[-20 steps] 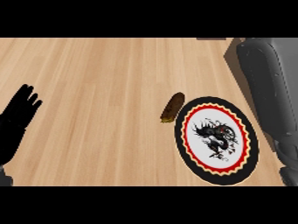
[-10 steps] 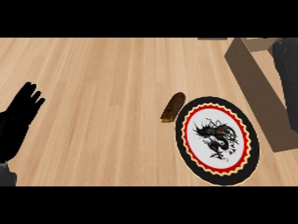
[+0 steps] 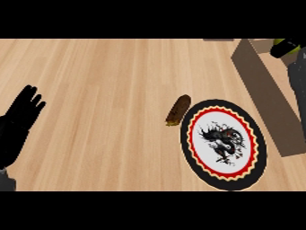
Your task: Pick the pear from the plate and place it in the cardboard box
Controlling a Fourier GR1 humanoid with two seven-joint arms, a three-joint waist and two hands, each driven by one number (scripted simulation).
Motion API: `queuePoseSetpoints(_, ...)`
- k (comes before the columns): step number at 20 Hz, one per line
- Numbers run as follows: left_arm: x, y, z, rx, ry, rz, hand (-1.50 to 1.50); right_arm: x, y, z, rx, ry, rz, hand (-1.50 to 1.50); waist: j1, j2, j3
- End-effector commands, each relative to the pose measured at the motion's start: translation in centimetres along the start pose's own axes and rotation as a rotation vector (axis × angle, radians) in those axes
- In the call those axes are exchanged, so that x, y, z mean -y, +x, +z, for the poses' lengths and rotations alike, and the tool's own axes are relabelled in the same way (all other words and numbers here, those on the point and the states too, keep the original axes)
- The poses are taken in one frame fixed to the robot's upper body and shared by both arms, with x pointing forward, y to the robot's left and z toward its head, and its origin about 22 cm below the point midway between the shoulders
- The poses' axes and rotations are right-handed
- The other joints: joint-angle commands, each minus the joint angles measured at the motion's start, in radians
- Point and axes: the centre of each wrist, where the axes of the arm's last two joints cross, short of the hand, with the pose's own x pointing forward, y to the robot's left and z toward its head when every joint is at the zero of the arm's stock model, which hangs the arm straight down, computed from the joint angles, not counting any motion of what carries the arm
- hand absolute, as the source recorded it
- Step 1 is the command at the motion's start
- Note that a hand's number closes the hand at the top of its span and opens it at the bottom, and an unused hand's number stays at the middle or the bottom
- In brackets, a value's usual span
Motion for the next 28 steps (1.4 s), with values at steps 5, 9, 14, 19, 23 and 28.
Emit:
queuePoseSetpoints(5, 0.9, 0.1, 0.7, 0.015, 0.006, -0.001, 0.00, -5.1, -6.2, -1.4, -0.228, 0.204, -0.053, -1.50, 0.008, 0.002, 0.001)
queuePoseSetpoints(9, -0.7, -0.6, 0.5, 0.013, 0.006, -0.005, 0.00, -7.0, -7.4, -0.3, -0.122, 0.269, -0.076, -1.50, -0.002, -0.001, 0.000)
queuePoseSetpoints(14, 0.1, 0.2, -0.4, 0.008, 0.001, 0.013, 0.00, -5.8, -6.2, -0.6, -0.051, 0.107, -0.252, -1.50, 0.005, 0.002, 0.001)
queuePoseSetpoints(19, 1.0, 0.0, -0.2, 0.001, 0.017, 0.001, 0.00, -3.8, -6.8, -0.5, -0.152, -0.099, -0.580, -1.50, -0.013, -0.004, 0.002)
queuePoseSetpoints(23, -1.2, 0.5, 0.5, -0.005, 0.032, -0.002, 0.00, -4.3, -10.0, 1.3, -0.193, -0.194, -0.721, -1.50, -0.026, -0.010, 0.001)
queuePoseSetpoints(28, 1.1, -1.4, 0.5, 0.013, 0.021, -0.003, 0.00, -0.8, -14.5, 0.9, -0.211, -0.206, -0.780, -1.50, -0.020, -0.005, 0.000)
